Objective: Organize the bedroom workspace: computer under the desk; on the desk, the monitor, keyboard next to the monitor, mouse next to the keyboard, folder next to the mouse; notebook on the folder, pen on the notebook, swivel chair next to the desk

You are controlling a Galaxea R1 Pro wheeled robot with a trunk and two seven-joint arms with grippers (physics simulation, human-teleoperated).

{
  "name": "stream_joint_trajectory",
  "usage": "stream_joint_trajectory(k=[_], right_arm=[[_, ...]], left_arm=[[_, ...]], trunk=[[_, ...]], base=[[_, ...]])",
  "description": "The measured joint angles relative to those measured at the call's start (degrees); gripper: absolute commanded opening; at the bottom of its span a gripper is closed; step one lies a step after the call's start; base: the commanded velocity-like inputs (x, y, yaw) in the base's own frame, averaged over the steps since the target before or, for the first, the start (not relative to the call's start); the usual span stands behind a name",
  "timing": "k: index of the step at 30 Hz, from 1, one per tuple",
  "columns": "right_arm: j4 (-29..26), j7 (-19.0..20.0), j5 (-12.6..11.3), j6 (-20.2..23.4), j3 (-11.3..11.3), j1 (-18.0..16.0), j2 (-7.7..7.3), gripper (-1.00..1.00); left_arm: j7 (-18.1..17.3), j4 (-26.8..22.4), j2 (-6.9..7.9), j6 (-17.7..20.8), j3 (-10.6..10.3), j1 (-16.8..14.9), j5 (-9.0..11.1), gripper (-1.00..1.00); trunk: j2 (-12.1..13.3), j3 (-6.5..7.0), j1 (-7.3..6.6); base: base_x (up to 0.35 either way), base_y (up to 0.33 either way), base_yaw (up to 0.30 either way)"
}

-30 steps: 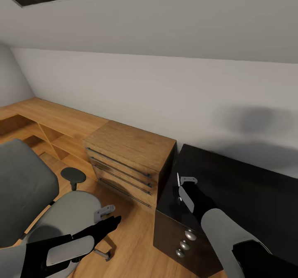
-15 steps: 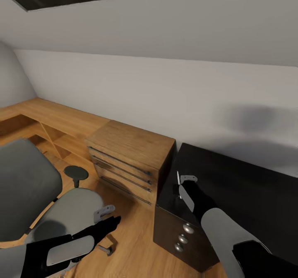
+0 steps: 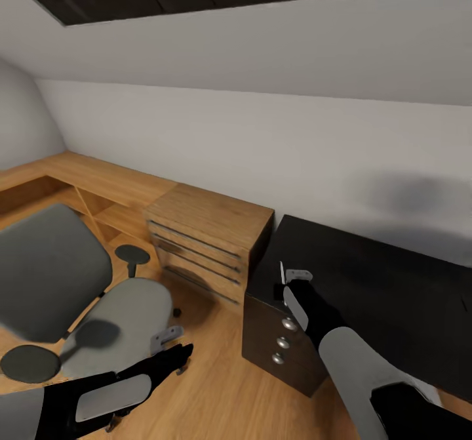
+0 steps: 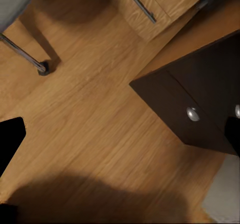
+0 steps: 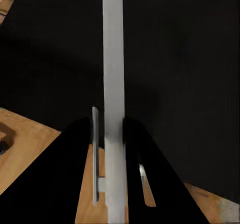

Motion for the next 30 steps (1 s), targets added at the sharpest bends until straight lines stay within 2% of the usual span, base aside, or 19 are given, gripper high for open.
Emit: stream_joint_trajectory(k=[6, 10, 11, 20, 30], right_arm=[[-1.77, -0.13, 0.01, 0.16, -1.23, 0.20, -0.25, -1.00], [-4.99, -0.82, 0.09, 2.12, -4.57, 0.30, -0.47, -1.00], [-5.35, -0.88, 0.00, 2.32, -4.77, 0.33, -0.47, -1.00], [-9.22, -1.16, -0.02, 3.23, -5.61, 1.81, -0.83, -1.00], [-18.38, -1.21, 0.05, 3.94, -5.57, 7.44, -0.97, -1.00]], left_arm=[[-0.04, 0.01, -0.04, 0.08, -0.06, 0.00, 0.02, 1.00], [-0.08, 0.06, -0.01, 0.10, -0.07, 0.01, 0.07, 1.00], [-0.08, 0.07, -0.01, 0.07, -0.07, 0.00, 0.07, 1.00], [-0.06, 0.22, -0.02, 0.02, -0.10, -0.01, 0.09, 1.00], [-0.06, 0.28, -0.02, 0.11, -0.10, -0.01, 0.09, 1.00]], trunk=[[2.41, 1.08, -1.32], [4.00, 1.80, -2.23], [4.42, 1.98, -2.44], [8.03, 3.80, -4.44], [12.06, 6.36, -6.64]], base=[[-0.341, -0.111, 0.000], [-0.245, -0.119, 0.000], [-0.111, -0.056, 0.000], [-0.027, -0.013, -0.062], [0.000, 0.000, -0.187]])
